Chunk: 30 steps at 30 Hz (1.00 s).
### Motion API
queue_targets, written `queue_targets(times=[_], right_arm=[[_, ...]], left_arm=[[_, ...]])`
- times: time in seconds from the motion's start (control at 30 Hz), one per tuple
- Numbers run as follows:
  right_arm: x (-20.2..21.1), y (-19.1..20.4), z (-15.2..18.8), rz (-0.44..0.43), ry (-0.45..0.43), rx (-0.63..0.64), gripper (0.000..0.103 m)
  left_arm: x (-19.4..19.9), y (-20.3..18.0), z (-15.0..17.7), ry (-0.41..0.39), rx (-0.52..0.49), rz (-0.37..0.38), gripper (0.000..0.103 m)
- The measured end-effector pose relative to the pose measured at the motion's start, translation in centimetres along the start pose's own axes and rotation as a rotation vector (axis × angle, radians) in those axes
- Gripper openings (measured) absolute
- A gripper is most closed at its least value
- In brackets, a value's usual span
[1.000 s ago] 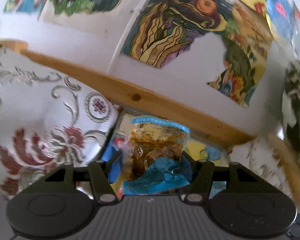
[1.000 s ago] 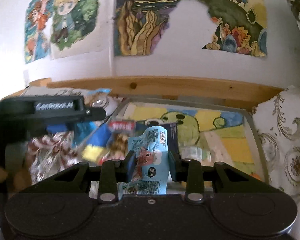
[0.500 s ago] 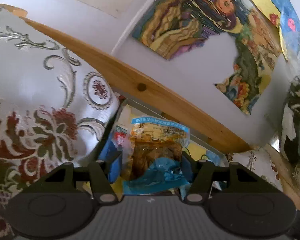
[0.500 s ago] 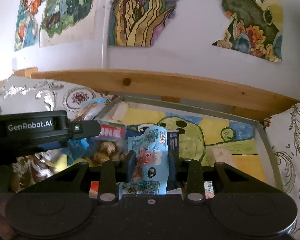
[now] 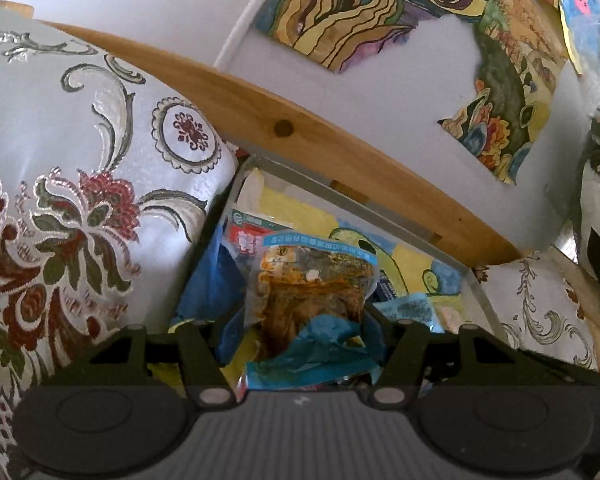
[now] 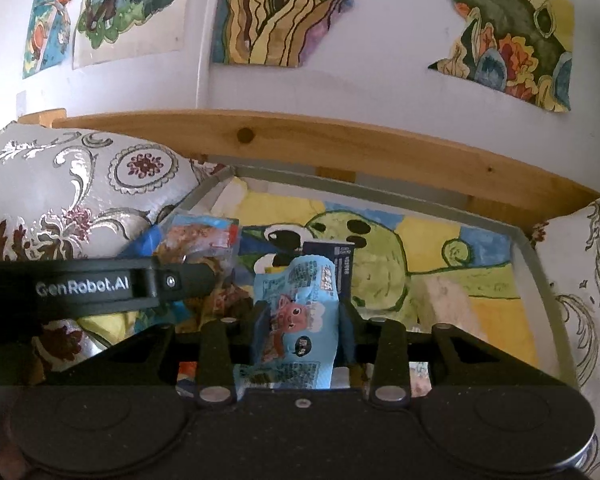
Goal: Organize snacks
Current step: 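Open both tools over the tray to drop the snack bar and shrimp pack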
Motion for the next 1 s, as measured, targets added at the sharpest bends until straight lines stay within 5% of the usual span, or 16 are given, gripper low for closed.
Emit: queue_targets(times=[0.53,1.0], right_arm=[[4.2,-1.9,-0.1,0.037,-0.047,-0.002,0.075],[12.4,-5.9,-1.4,0.049,-0.149,-0.152,0.089]], left_arm=[[1.7,-0.8,-0.5,-0.03,0.053,-0.017,0.093],[9.1,-4.8,-1.2,-0.133,0.0,-0.122,0.103]])
Point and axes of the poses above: each gripper's, at about its wrist camera, not at the fingertips, and x roughly against the way its jaws point, y to its left, z to its underside, the point moved 3 cm from there along -x, roughly the way its jaws point, and after that the axes turned 5 degrees about y, right-handed, at the moved point
